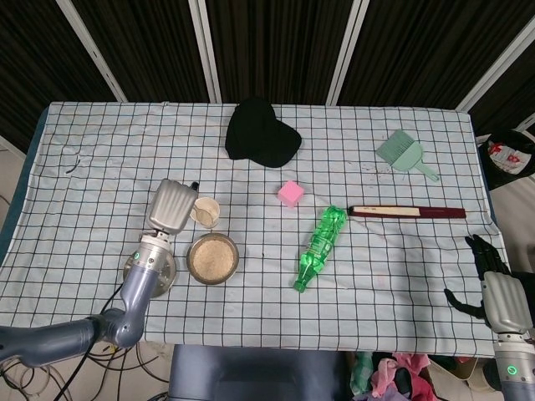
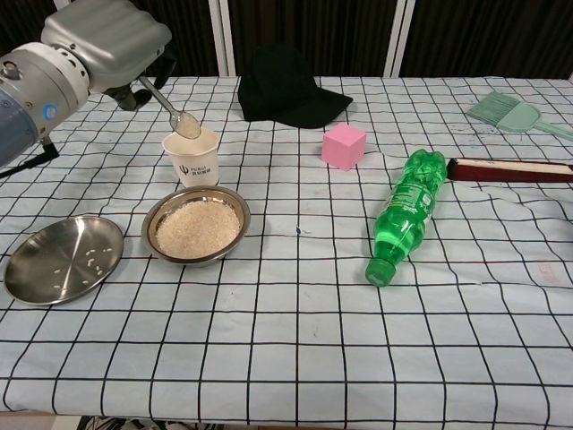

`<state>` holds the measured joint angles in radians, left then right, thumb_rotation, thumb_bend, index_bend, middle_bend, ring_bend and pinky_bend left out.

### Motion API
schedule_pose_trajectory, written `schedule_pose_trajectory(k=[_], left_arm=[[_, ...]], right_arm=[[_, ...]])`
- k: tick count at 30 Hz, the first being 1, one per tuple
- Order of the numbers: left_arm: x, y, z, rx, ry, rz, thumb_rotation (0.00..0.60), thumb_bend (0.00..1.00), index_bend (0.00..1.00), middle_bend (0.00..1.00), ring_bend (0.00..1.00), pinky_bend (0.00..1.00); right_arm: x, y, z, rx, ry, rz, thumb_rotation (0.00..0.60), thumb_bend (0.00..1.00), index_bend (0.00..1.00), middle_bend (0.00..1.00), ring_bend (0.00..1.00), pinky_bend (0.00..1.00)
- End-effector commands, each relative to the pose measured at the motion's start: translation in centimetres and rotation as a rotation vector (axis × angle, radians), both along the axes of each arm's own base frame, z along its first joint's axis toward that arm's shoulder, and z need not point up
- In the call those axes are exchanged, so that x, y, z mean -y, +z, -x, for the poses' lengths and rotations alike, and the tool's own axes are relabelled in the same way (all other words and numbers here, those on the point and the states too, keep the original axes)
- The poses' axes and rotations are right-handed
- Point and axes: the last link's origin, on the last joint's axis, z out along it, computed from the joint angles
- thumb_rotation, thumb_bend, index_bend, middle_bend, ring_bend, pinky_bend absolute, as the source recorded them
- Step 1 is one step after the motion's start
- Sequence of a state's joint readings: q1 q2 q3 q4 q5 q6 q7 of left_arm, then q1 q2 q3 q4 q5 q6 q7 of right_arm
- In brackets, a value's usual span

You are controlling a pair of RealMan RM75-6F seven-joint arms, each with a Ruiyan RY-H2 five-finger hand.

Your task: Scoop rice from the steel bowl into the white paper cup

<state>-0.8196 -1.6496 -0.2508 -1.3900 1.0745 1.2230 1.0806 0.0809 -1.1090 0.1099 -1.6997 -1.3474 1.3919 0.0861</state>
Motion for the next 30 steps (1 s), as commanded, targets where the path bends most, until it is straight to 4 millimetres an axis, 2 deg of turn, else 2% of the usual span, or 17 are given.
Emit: schedule_pose_trajectory(k=[1, 17, 30], left_arm=[[-0.8, -0.2, 0.0, -0.005, 0.011, -0.005, 0.600, 0.48, 0.78, 1.00, 1.00, 1.00], [-2.9, -0.5, 1.7, -0.046, 0.051, -0.026, 0.600, 0.48, 0.78, 1.00, 1.00, 1.00], [-3.5, -1.3, 1.4, -0.131, 0.002, -0.023, 0.600, 0.48, 0.78, 1.00, 1.00, 1.00]], right_arm=[[0.0, 0.0, 0.0, 0.000, -0.001, 0.000, 0.600, 0.21, 0.00, 0.00, 0.00, 0.17], [0.1, 0.0, 0.1, 0.001, -0.008, 0.000, 0.600, 0.21, 0.00, 0.00, 0.00, 0.17], [0.0, 0.0, 0.0, 0.007, -0.015, 0.004, 0.600, 0.21, 0.00, 0.00, 0.00, 0.17]])
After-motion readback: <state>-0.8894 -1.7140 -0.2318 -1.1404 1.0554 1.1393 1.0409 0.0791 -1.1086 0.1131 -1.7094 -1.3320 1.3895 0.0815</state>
